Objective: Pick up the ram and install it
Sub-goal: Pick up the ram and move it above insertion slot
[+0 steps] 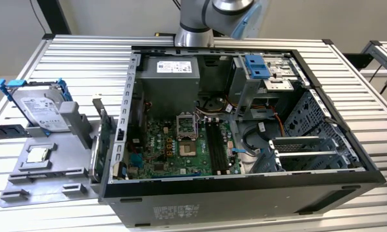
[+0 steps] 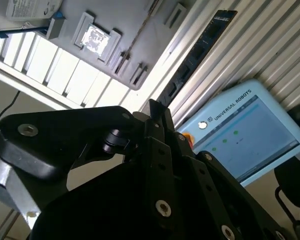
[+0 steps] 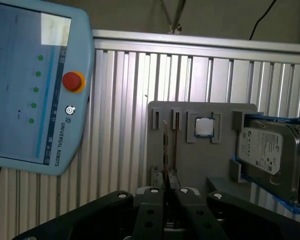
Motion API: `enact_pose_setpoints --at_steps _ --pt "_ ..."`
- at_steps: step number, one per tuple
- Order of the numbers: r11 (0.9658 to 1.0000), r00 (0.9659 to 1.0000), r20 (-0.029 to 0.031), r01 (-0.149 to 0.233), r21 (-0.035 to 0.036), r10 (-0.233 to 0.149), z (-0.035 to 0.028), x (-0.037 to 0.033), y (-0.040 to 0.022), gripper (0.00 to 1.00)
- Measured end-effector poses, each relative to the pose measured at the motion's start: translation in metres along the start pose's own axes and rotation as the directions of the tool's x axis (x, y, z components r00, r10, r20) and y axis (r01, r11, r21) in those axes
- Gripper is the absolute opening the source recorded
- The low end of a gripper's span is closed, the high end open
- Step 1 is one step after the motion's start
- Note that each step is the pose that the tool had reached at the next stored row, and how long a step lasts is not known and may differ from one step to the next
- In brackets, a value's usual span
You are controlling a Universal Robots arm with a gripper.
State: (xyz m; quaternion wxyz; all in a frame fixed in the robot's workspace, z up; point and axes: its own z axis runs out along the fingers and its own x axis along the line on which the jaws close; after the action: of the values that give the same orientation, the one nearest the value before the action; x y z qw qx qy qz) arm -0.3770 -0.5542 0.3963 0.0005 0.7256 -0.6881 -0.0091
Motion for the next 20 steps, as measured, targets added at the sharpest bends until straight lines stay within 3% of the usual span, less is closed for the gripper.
enact_pose_setpoints --at_steps 8,20 --pt "1.0 1.0 -0.0007 0.0 0.0 0.0 -0.0003 0.0018 -0.0326 0.0" --pt "1.0 1.0 -0.0011 0.0 0.0 0.0 -0.0011 0.0046 -0.0872 0.0"
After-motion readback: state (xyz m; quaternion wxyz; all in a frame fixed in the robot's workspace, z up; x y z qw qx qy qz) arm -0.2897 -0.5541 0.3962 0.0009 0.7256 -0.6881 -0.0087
